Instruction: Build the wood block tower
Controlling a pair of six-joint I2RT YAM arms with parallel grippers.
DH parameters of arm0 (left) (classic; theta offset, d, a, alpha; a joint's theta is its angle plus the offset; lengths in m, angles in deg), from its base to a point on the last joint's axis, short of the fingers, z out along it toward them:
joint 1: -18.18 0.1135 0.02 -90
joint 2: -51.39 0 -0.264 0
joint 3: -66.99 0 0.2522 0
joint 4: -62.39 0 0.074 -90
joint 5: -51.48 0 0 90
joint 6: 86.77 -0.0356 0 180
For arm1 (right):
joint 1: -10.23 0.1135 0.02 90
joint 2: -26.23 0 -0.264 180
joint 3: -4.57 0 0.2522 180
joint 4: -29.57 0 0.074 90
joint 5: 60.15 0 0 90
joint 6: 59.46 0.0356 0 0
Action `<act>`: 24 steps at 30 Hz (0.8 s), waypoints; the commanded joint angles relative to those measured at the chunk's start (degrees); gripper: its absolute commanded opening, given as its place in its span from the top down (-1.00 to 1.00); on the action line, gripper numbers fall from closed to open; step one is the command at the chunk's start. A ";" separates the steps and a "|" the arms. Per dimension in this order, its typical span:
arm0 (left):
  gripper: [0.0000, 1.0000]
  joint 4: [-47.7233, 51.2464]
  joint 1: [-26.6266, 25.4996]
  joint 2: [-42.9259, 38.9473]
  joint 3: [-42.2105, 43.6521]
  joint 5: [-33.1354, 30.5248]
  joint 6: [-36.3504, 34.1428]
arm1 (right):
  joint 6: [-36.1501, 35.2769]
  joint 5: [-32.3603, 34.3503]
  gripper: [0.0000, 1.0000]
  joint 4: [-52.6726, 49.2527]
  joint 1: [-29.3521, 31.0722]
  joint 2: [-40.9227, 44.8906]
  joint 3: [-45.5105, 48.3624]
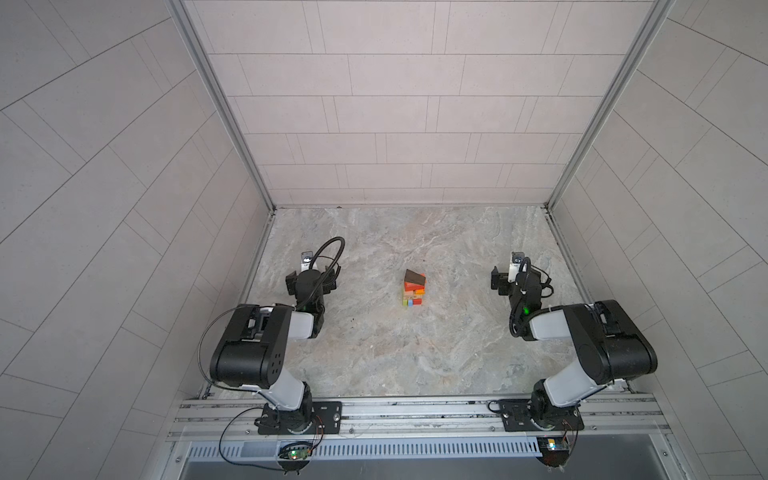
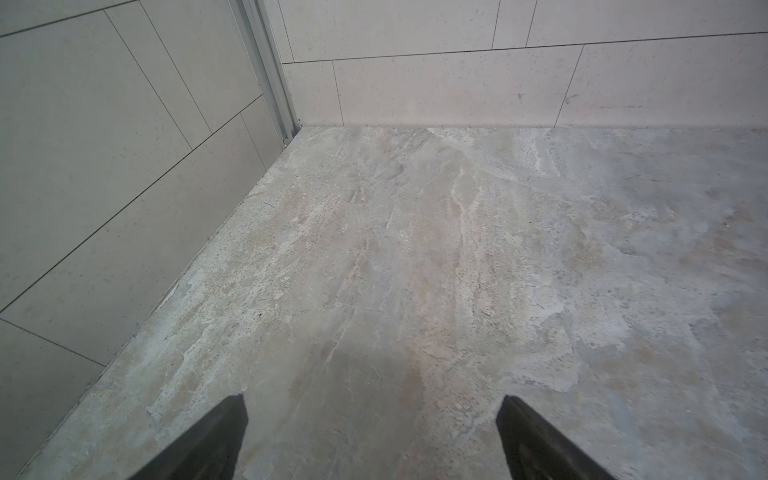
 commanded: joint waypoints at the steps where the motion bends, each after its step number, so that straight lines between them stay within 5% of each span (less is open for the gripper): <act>1: -1.00 -2.03 0.04 0.42 0.44 0.14 0.02 | -0.05 0.41 -0.99 0.49 0.17 -0.30 0.44; 5: -1.00 -2.00 0.10 0.41 0.44 0.08 0.02 | -0.43 0.02 -0.99 2.20 0.26 -0.04 1.39; 9: -1.00 -2.05 0.08 0.42 0.44 0.10 0.02 | -1.45 -1.68 -0.99 25.63 0.45 -2.43 13.06; 17: -1.00 -2.02 0.11 0.40 0.44 0.14 0.03 | -0.84 0.11 -0.99 1.09 0.45 -0.23 0.87; 24: -1.00 -2.01 0.06 0.42 0.44 0.13 0.03 | -0.32 -1.15 -0.99 -0.11 -0.29 -0.37 0.13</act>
